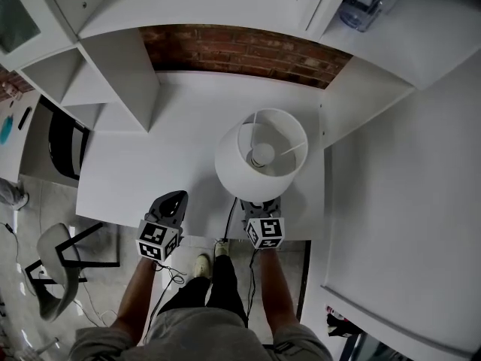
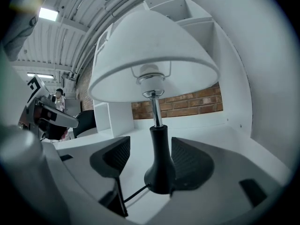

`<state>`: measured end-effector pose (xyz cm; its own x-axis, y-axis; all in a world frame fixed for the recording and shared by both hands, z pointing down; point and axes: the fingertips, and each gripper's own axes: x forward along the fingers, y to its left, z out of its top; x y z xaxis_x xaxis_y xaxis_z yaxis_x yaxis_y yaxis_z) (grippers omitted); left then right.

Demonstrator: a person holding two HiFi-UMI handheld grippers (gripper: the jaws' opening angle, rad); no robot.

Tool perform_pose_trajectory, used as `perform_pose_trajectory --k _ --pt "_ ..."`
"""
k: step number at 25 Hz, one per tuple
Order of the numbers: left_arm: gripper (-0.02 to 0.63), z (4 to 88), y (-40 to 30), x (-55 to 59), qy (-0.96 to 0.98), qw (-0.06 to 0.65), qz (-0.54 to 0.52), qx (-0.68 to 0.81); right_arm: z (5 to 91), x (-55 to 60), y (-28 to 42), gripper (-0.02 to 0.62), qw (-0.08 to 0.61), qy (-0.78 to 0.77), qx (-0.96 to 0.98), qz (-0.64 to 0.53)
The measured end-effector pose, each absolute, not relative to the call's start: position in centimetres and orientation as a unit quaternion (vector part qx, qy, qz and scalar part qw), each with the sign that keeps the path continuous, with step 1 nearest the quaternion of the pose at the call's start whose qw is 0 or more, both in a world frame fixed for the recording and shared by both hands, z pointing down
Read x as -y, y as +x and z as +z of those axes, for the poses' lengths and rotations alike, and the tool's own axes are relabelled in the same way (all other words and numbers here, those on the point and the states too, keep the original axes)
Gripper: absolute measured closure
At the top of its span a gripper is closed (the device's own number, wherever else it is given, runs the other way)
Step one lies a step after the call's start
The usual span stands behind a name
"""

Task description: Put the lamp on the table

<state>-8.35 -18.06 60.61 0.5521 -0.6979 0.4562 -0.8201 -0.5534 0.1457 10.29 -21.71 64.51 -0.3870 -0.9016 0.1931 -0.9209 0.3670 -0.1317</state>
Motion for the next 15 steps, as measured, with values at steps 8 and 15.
perform_pose_trajectory --k 8,15 --pt "0.6 58.6 -8.3 17.4 0.866 0.164 0.165 0.442 63.7 19.4 10.5 0.322 0.062 0.557 0.82 0.116" --pt "0.6 56.8 -8.3 16.7 0.869 0.154 0.156 0.444 62.6 17.6 11.0 0.324 0.074 0.561 0.816 0.116"
